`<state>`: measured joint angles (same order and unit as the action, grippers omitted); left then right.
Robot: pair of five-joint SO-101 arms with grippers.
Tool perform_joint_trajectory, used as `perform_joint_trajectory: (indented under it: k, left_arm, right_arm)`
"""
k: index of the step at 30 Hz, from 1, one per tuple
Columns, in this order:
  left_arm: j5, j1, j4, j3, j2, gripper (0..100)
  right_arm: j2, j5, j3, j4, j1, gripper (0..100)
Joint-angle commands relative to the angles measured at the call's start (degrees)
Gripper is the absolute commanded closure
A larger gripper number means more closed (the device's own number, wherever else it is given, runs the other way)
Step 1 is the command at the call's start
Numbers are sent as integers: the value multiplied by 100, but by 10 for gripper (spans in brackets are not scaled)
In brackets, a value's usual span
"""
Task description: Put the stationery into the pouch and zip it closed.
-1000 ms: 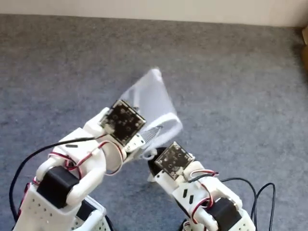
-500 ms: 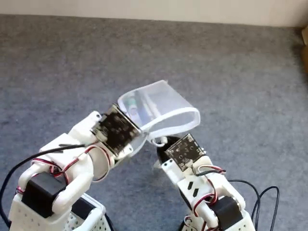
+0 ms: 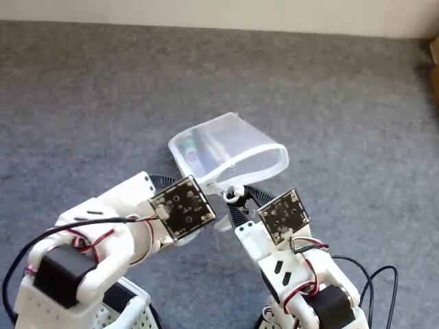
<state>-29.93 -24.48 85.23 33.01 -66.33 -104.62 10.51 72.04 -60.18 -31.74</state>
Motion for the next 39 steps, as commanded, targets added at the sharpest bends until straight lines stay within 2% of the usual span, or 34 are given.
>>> perform_joint_trajectory:
  k: [1,9,18,22,26,32,39]
  left_arm:
    - [-185,84,-853,541,-4,702]
    - [-185,75,-2268,1525,-4,702]
    - [-202,31,-3226,2246,22,749]
    - [-185,31,-3279,2334,-4,780]
    - [-185,22,-3288,2343,-4,860]
    - [-185,-303,-3297,2448,-4,986]
    - [-141,-532,-3297,2659,-4,993]
  right_arm:
    - [-66,-70,-426,110,75,994]
    - [-66,-79,-426,110,75,994]
    - [-66,-88,-426,110,75,994]
    - [-66,-88,-426,110,75,994]
    - [-66,-114,-426,119,75,994]
    - [-66,-835,-426,145,84,994]
    - [-66,-862,-470,154,84,994]
